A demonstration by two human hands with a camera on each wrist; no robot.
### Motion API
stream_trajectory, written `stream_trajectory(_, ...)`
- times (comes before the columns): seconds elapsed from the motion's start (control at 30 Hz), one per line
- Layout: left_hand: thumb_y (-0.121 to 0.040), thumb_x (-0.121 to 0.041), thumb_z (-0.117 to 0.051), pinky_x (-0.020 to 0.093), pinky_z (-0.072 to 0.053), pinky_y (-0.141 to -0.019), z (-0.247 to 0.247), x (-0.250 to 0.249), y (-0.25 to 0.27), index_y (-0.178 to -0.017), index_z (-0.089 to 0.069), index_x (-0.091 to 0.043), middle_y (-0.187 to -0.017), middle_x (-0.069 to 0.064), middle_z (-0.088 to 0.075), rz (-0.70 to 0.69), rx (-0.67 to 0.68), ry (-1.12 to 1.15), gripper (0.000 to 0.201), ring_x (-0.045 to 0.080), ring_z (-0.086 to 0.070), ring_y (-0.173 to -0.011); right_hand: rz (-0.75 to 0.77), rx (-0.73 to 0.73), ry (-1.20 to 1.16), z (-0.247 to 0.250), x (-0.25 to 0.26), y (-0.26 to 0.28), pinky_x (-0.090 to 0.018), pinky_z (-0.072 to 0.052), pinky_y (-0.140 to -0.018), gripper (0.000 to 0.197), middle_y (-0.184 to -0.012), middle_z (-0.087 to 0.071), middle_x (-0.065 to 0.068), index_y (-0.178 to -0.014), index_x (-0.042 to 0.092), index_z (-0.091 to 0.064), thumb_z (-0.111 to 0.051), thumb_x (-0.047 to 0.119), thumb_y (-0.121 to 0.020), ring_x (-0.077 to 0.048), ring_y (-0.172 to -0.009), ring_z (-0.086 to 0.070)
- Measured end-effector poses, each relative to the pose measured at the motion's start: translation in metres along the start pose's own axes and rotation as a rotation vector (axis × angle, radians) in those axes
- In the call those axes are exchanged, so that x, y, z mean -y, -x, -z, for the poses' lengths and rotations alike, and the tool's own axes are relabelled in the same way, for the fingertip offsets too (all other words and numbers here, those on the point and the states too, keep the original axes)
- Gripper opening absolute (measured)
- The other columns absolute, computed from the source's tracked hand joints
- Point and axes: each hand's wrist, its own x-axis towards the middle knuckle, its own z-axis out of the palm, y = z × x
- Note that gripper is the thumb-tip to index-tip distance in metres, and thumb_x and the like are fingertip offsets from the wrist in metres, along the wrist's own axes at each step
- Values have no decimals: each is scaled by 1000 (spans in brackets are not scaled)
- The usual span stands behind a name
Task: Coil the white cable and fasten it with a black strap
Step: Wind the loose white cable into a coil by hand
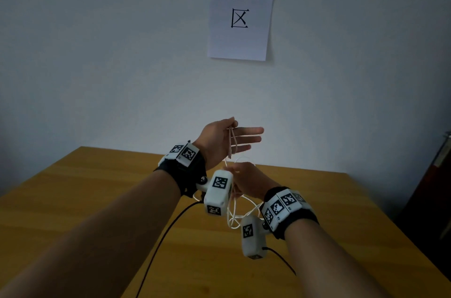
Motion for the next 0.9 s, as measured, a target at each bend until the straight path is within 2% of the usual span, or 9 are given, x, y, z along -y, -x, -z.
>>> stream_trajectory(0.1,-100,-23,-32,28,-43,-84,-2,3,-1,-76,-39,-16,-115,17,-72,-56,-112,-285,26,22,-68,-107,-29,70,49,-1,1,-1,-33,-58,-66,16,-92,-75,-26,-91,12,-66,-51,14,-99,-26,-70,-71)
stream_trajectory(0.17,-101,-20,-33,18,-41,-69,3,9,-3,-76,-42,-12,-114,16,-72,-113,-160,-464,27,13,-68,-86,-77,84,45,1,0,0,-26,-58,-62,12,-94,-77,-21,-100,16,-69,-59,12,-94,-20,-69,-73)
stream_trajectory(0.27,-99,-27,-34,25,-37,-51,17,19,-6,-78,-45,-14,-107,7,-75,-185,-213,-773,28,24,-48,-59,-99,123,9,4,-2,2,-25,-58,-63,20,-88,-78,-18,-108,12,-71,-72,12,-88,-19,-69,-74)
stream_trajectory(0.33,-100,-27,-33,36,-46,-58,22,24,-7,-77,-49,-17,-94,4,-74,-214,-239,-917,29,36,-60,-68,-120,151,-44,8,-2,4,-31,-59,-68,26,-95,-77,-25,-112,8,-70,-75,9,-86,-27,-76,-74)
stream_trajectory(0.43,-100,-22,-28,29,-49,-76,23,24,-2,-91,-56,-14,-98,2,-74,-103,-198,-1205,31,21,-65,-87,-128,211,-64,12,-4,5,-36,-60,-71,31,-91,-77,-19,-117,7,-68,-73,0,-87,-29,-77,-73)
stream_trajectory(0.5,-99,-24,-26,36,-39,-102,27,25,1,-100,-56,-16,-101,-1,-74,-40,-147,-1510,31,21,-62,-101,-127,227,-9,14,-4,7,-32,-60,-66,37,-86,-76,-7,-118,8,-67,-76,-1,-84,-24,-70,-73)
stream_trajectory(0.57,-100,-25,-26,42,-25,-114,30,26,4,-109,-55,-16,-109,3,-70,5,-132,-1720,32,24,-60,-109,-127,216,67,14,-2,7,-29,-57,-60,37,-89,-75,-5,-117,11,-69,-78,1,-82,-19,-65,-69)
stream_trajectory(0.73,-100,-34,-25,42,-41,-97,30,32,11,-115,-56,-17,-123,13,-62,138,-149,-1934,39,32,-57,-116,-151,171,154,12,-1,4,-29,-48,-59,26,-94,-79,-9,-103,24,-77,-79,13,-79,-19,-63,-62)
stream_trajectory(0.9,-97,-36,-25,39,-49,-88,45,28,10,-88,-53,-16,-113,10,-66,226,-161,-1905,36,28,-60,-100,-221,129,67,15,-5,8,-22,-38,-47,15,-75,-77,0,-94,23,-80,-77,33,-84,-14,-49,-44)
